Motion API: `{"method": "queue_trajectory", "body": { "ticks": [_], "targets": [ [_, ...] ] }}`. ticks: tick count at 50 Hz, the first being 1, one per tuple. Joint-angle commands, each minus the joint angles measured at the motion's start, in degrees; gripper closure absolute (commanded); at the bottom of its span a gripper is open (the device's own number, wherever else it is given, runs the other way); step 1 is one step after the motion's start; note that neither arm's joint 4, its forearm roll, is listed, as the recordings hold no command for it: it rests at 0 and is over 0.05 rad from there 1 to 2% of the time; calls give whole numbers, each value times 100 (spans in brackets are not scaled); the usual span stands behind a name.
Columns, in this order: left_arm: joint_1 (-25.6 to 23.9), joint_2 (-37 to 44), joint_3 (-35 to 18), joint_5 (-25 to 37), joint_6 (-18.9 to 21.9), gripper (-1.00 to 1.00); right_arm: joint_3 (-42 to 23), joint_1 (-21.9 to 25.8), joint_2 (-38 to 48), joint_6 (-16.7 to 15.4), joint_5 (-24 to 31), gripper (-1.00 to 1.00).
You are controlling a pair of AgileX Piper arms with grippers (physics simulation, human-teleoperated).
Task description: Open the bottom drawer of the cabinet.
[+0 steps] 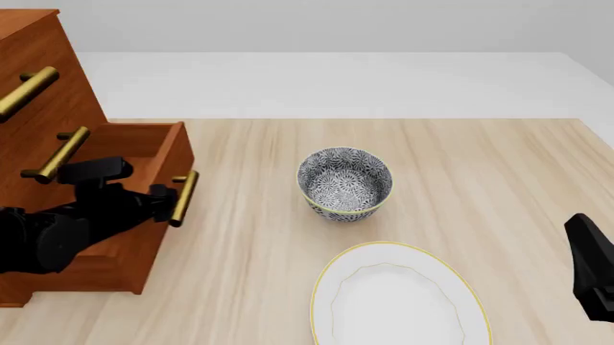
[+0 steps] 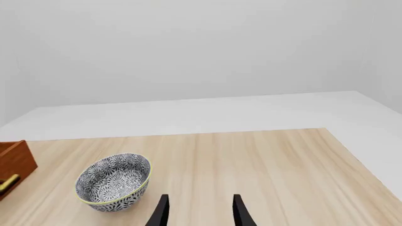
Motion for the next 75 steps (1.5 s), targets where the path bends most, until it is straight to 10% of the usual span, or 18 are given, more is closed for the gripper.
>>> {"method": "queue_trajectory", "body": {
  "ticks": [1, 75],
  "targets": [
    [-205, 333, 51, -79, -249, -100, 3, 0, 0, -8, 7, -100],
    [-1435, -33, -762, 708, -36, -100, -6, -94, -2, 37, -3, -100]
  ]
}}
